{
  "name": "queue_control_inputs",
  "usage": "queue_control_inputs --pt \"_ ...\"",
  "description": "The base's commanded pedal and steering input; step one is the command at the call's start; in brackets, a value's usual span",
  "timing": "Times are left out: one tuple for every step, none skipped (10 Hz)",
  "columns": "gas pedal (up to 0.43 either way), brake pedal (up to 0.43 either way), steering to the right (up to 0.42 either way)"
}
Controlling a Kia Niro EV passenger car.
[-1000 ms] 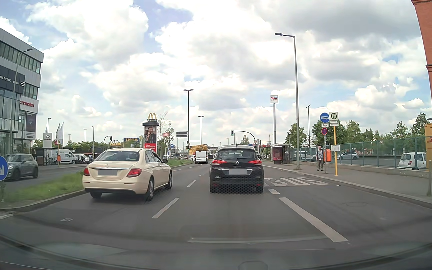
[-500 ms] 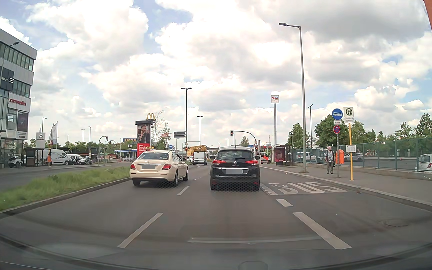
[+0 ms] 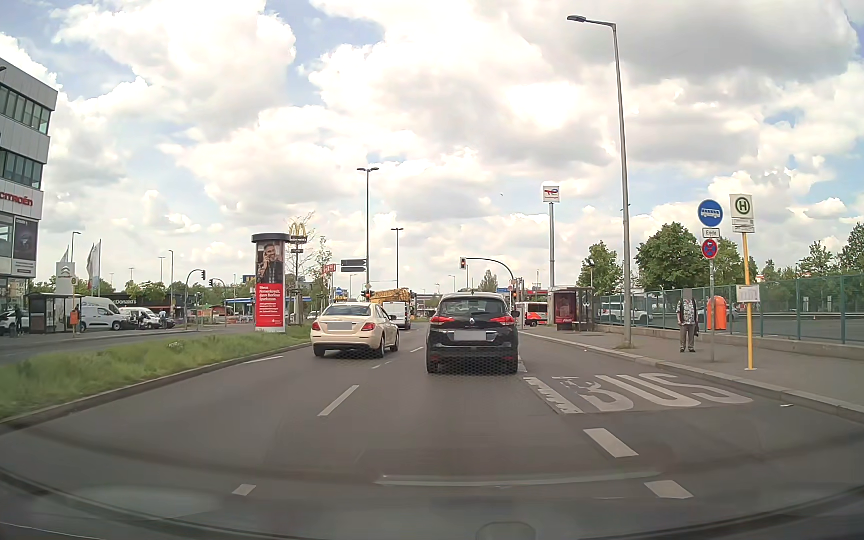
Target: Follow the waypoints while adhering to traffic rules and regulations
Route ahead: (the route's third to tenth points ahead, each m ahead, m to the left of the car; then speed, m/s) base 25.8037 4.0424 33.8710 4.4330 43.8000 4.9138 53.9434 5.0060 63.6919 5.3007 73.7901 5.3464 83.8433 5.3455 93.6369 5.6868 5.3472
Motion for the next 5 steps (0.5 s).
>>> queue_control_inputs --pt "0.13 0.024 0.001" --pt "0.098 0.024 0.001" --pt "0.079 0.024 0.001" --pt "0.067 0.024 0.001" --pt "0.008 0.024 0.001"
